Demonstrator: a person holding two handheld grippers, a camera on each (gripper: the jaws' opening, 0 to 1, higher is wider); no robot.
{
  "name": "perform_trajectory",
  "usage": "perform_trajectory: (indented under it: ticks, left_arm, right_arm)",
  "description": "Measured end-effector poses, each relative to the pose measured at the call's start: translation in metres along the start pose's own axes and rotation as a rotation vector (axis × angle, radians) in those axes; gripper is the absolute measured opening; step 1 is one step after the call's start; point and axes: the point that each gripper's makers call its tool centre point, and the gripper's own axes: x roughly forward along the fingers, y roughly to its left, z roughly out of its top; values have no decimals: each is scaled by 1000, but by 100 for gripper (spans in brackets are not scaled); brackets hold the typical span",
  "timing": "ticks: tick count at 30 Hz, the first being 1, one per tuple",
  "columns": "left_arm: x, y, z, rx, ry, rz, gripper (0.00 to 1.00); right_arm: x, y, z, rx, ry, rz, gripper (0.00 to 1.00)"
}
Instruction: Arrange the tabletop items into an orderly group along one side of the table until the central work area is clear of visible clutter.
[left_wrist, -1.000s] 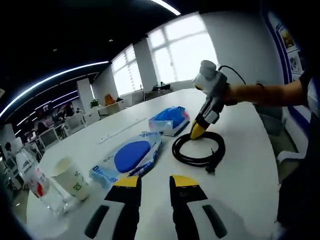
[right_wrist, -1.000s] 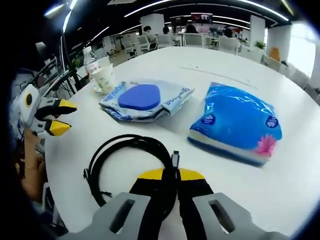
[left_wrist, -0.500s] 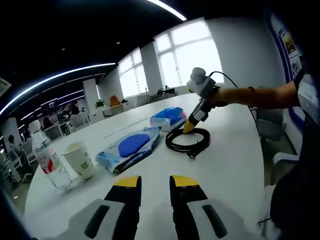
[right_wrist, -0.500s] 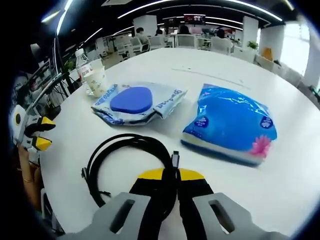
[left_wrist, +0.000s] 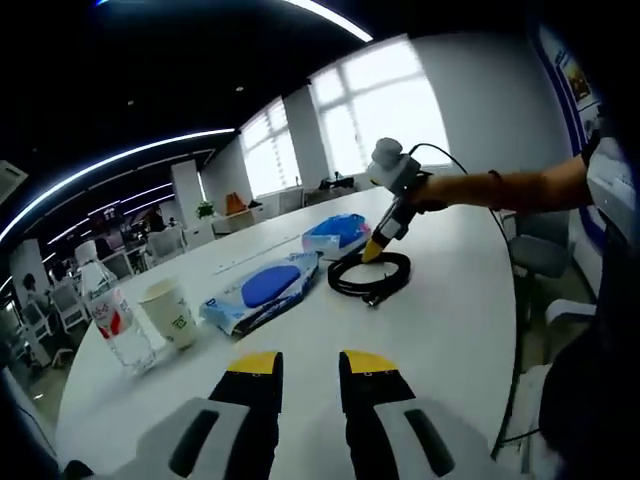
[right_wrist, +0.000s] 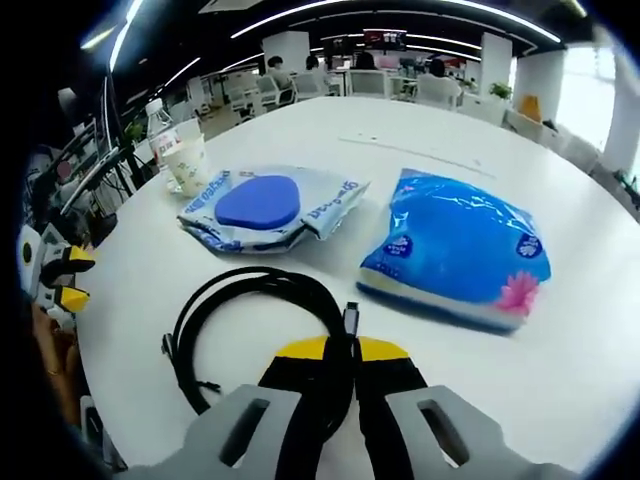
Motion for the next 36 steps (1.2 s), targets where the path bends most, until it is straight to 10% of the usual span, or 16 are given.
perform_trajectory:
  ticks: [22,36]
  left_arm:
    - [-34,-1,-4,-33,-49,39,23]
    - [-46,5,-11,-174,-75,72,58]
  right_arm:
    - [5,-6,7,-1,-3,-18,7]
    - [9,-7,3,-54,-7,3,9]
